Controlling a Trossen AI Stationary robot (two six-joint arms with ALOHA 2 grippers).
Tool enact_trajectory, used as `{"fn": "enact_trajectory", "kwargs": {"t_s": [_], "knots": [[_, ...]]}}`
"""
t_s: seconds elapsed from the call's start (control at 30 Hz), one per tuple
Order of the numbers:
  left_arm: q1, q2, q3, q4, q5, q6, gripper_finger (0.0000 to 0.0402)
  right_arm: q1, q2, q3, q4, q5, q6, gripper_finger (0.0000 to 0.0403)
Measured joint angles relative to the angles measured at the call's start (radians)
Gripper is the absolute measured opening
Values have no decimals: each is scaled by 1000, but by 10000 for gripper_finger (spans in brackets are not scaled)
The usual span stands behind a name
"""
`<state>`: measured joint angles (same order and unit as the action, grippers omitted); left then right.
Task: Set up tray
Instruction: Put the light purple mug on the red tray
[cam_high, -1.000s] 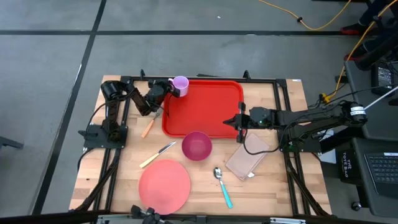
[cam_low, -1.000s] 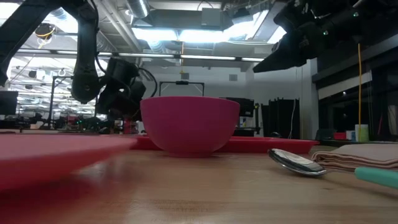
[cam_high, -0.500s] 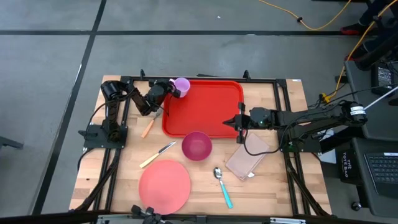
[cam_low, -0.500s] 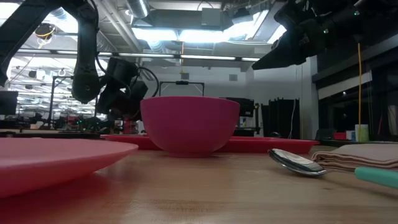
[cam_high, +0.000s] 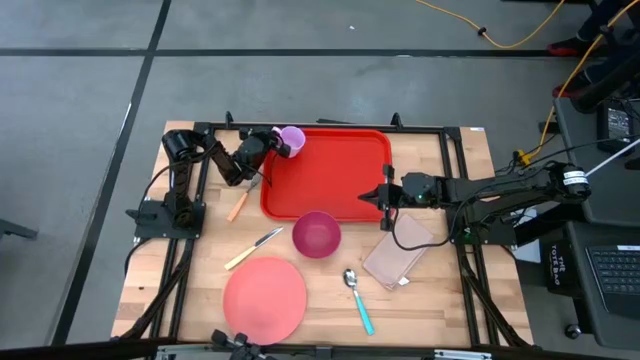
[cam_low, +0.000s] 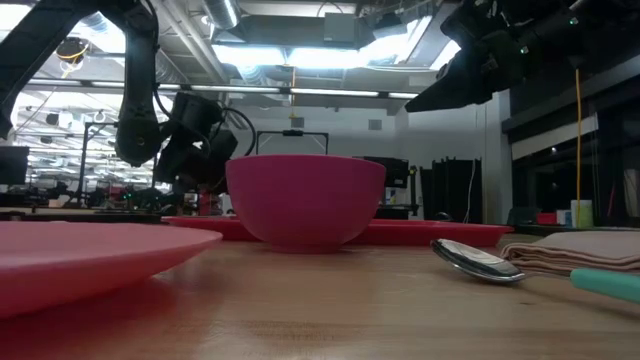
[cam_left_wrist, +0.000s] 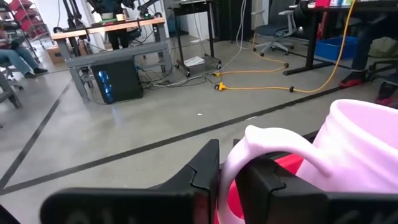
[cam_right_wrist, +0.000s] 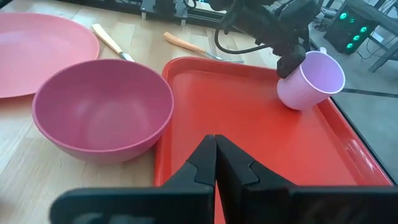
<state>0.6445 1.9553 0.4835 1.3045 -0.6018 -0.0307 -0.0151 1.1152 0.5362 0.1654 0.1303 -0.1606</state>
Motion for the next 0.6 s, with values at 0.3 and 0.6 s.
{"fn": "enact_trajectory", "kwargs": {"t_s": [0.3,0.6], "knots": [[-18,0,0,-7,-7,17,77,0,0,0,0,0,1,7],[-32,1,0,-28,-8,44,114,0,0,0,-1,0,2,7]]}}
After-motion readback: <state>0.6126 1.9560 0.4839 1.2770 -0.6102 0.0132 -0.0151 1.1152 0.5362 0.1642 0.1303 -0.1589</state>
